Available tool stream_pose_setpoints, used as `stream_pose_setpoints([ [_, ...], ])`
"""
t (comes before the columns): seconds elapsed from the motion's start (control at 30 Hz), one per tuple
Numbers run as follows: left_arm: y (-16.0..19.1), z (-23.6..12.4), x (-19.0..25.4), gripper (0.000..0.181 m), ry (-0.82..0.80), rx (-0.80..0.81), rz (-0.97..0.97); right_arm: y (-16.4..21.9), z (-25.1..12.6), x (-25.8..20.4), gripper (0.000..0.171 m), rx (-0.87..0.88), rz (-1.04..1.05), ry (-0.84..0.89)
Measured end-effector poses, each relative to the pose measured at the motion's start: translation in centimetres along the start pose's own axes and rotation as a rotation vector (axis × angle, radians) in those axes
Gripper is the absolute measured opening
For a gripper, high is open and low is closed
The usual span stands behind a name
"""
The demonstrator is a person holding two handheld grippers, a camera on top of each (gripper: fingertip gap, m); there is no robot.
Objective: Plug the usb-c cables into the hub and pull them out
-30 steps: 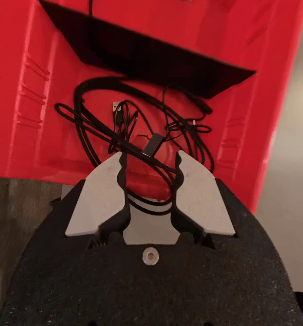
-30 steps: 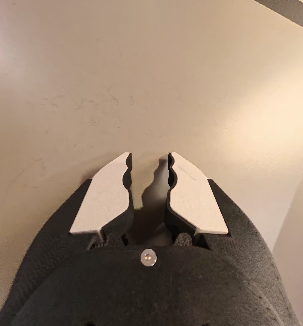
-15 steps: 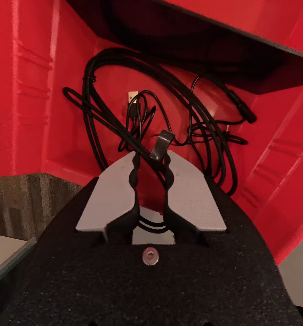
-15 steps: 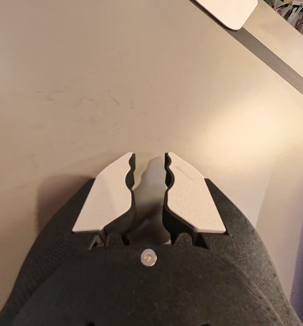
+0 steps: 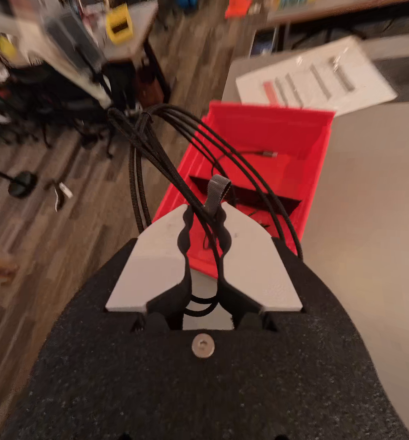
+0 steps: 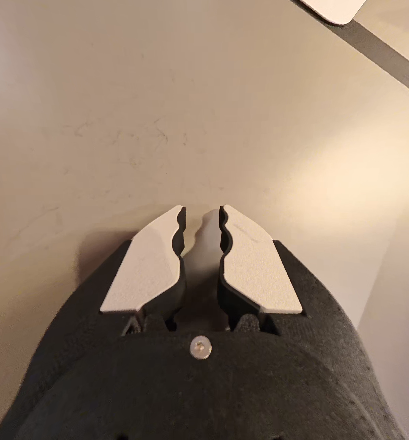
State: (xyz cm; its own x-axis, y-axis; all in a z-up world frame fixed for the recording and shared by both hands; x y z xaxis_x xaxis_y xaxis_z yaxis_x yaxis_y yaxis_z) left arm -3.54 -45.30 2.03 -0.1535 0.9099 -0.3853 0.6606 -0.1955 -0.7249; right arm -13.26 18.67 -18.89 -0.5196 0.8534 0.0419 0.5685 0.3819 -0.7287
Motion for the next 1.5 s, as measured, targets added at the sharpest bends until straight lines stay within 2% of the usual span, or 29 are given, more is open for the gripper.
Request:
stream_pose_setpoints([
  [0.17, -5.7, -7.2, 2.0, 0.020, -0.010, 0.272, 0.083, 0.0, 0.1, 0.1, 0.027, -0.011, 0.019, -0.020],
  [0.27, -7.8, -9.9, 4.0, 0.020, 0.039, 0.376, 0.134, 0.0, 0.2, 0.2, 0.027, -0.015, 0.025, -0.027],
  [0.4, -8.3, -8.9, 5.4, 0.020, 0.080, 0.368, 0.170, 0.0, 0.2, 0.2, 0.027, -0.015, 0.025, -0.028],
  [0.6, -5.5, -3.7, 5.2, 0.020, 0.203, 0.279, 0.045, 0.0, 0.1, 0.0, 0.026, -0.004, 0.002, -0.014],
  [0.7, -4.3, -3.0, 4.9, 0.020, 0.210, 0.270, 0.009, 0.0, 0.0, -0.1, 0.025, 0.000, -0.007, -0.007],
  [0.8, -4.3, -4.2, 3.9, 0.020, 0.172, 0.327, -0.014, 0.0, 0.0, -0.1, 0.025, -0.001, -0.006, -0.009],
  [0.93, -5.3, -8.2, 1.5, 0.020, 0.071, 0.463, -0.049, 0.0, 0.1, 0.0, 0.025, -0.009, 0.008, -0.021],
  [1.03, -6.2, -11.2, 1.6, 0.020, 0.118, 0.563, -0.047, 0.0, 0.1, 0.0, 0.025, -0.011, 0.014, -0.025],
  [1.1, -6.5, -11.9, 3.5, 0.020, 0.227, 0.562, 0.006, 0.0, 0.1, 0.1, 0.026, -0.013, 0.018, -0.028],
  [1.2, -6.2, -11.0, 8.7, 0.020, 0.456, 0.504, 0.129, 0.0, 0.2, 0.1, 0.026, -0.016, 0.025, -0.032],
  [1.37, -3.2, -6.3, 21.3, 0.020, 0.903, 0.321, 0.256, 0.0, 0.1, 0.1, 0.026, -0.015, 0.023, -0.030],
  [1.5, 0.4, -2.6, 30.6, 0.021, 1.140, 0.178, 0.279, 0.0, 0.1, 0.1, 0.026, -0.009, 0.012, -0.020],
])
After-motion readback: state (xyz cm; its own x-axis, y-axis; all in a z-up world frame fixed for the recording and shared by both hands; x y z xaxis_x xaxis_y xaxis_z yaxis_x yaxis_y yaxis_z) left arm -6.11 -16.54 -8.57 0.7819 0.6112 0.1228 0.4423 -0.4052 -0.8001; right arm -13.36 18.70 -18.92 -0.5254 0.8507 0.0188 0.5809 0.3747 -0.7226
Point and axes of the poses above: each gripper's, where its closed fingertips meet, z out along the fingers, y out of its underside, x = y × z across the jaws, the point moved 6 cm from there along -z, back along the fingers, and after that the axes turned 10 degrees about z, right-handed, at the moved point
